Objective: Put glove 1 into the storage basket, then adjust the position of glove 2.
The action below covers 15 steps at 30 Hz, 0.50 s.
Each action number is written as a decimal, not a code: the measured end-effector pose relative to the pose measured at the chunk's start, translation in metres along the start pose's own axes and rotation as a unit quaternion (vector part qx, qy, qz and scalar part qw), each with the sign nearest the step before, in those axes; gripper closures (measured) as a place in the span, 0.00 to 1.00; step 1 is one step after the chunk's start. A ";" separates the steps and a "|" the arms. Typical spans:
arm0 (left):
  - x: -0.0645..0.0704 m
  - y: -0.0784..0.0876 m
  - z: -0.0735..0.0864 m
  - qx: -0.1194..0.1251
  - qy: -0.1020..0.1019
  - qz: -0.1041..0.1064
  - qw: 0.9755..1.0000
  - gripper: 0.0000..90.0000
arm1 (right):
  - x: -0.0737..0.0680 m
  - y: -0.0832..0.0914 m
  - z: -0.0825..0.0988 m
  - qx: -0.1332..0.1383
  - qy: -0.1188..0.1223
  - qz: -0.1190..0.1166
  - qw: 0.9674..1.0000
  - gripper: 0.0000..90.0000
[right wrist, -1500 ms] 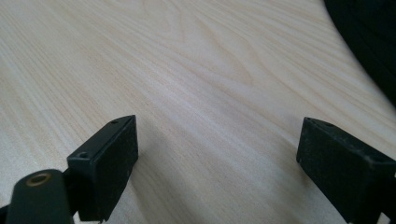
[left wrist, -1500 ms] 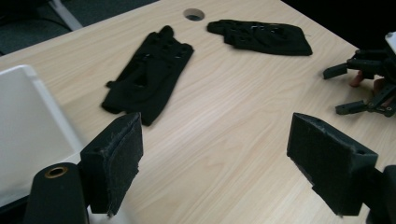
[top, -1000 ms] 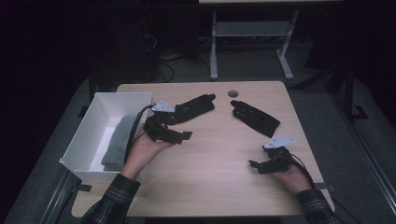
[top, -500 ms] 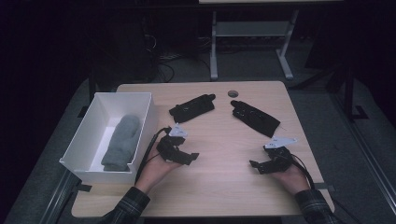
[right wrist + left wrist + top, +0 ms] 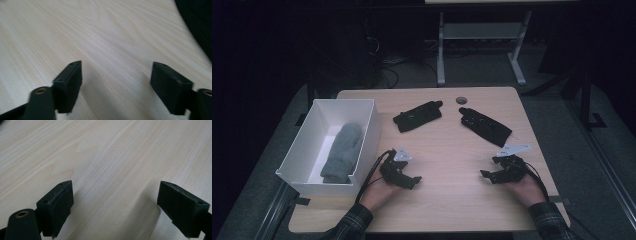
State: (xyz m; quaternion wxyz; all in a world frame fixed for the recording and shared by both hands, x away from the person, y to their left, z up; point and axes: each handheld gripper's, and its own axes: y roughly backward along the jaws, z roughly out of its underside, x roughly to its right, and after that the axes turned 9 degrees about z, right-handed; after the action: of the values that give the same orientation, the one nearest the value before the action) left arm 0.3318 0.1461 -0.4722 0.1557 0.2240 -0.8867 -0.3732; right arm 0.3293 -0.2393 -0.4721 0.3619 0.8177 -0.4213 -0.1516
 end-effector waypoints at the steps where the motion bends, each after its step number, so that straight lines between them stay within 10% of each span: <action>1: 0.000 0.000 0.002 0.009 -0.001 0.001 1.000 0.14 | 0.002 0.002 -0.001 0.001 -0.002 -0.004 1.000 0.38; 10: 0.002 0.000 0.008 0.033 -0.003 -0.001 0.999 0.14 | 0.032 0.009 -0.025 0.030 -0.013 0.009 0.999 1.00; 15: 0.002 0.000 0.008 0.033 -0.002 -0.002 0.999 0.14 | 0.054 0.005 -0.035 0.045 -0.026 0.029 0.998 1.00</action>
State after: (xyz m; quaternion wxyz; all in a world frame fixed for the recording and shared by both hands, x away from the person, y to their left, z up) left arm 0.3271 0.1499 -0.4774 0.1461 0.2306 -0.8981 -0.3448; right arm 0.3775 -0.2680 -0.4413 0.3173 0.8164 -0.4607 -0.1433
